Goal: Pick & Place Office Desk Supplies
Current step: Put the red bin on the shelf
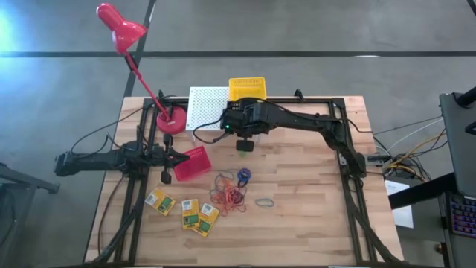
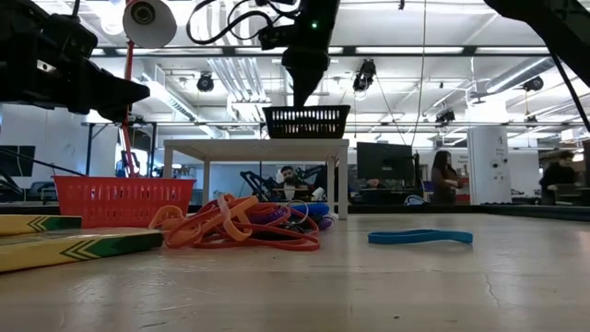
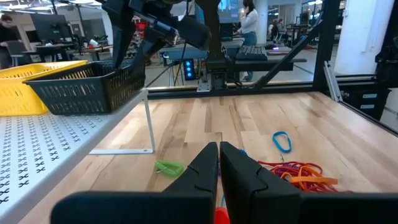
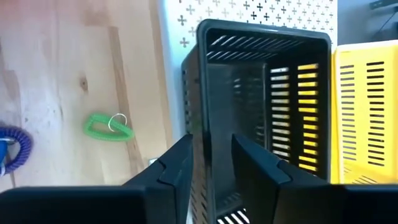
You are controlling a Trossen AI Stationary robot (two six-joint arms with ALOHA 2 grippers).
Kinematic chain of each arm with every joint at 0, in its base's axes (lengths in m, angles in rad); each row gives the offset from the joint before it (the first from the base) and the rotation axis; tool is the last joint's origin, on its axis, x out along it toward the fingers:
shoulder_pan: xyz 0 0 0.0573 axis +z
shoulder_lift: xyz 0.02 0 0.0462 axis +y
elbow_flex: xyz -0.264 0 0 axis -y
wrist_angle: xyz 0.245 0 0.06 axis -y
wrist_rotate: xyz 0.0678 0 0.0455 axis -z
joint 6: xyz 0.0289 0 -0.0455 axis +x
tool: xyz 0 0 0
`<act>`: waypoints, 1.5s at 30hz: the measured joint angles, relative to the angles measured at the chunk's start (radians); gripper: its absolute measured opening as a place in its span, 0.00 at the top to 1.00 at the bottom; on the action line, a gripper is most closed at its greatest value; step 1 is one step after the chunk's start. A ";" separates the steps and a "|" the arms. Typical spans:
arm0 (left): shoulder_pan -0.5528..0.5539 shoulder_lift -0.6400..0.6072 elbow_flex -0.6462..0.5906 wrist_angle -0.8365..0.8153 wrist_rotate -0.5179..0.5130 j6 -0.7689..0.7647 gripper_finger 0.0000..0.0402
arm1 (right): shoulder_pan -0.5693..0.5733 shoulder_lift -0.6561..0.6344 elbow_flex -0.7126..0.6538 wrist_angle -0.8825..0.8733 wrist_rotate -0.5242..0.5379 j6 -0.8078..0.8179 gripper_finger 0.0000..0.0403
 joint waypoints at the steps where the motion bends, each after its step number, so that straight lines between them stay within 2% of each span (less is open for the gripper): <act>1: 0.000 0.000 0.000 0.000 0.000 0.000 0.94 | 0.004 -0.002 0.000 -0.001 0.000 0.007 0.72; 8: 0.000 0.000 0.000 0.000 0.000 0.000 0.94 | 0.078 -0.077 0.027 -0.044 -0.003 0.092 0.70; 12: 0.000 0.000 0.000 0.000 0.000 0.000 0.94 | 0.163 -0.156 -0.064 0.000 -0.003 0.116 0.73; 14: 0.000 0.000 0.000 0.000 0.000 0.000 0.94 | 0.210 -0.214 -0.174 0.095 -0.006 0.129 0.75; 19: 0.000 0.000 0.000 0.000 0.000 0.000 0.94 | 0.306 -0.365 -0.558 0.488 -0.016 0.152 0.79; 23: 0.000 0.000 0.000 0.000 0.000 0.000 0.94 | 0.343 -0.461 -0.836 0.751 -0.088 0.220 0.81; 27: 0.000 0.000 0.000 0.000 0.000 0.001 0.94 | 0.347 -0.556 -1.051 0.907 -0.159 0.327 0.82; 34: 0.000 0.000 0.000 0.005 -0.002 -0.007 0.94 | 0.368 -0.680 -1.375 1.229 -0.168 0.391 0.80; 36: 0.000 -0.001 0.000 0.009 -0.003 -0.061 0.94 | 0.368 -0.700 -1.449 1.334 -0.169 0.391 0.80; 41: -0.001 0.000 0.000 0.063 0.003 -0.394 0.94 | 0.367 -0.735 -1.579 1.543 -0.168 0.359 0.82; 45: -0.027 0.039 0.007 0.013 0.020 -0.484 0.95 | 0.367 -0.737 -1.648 1.647 -0.168 0.316 0.83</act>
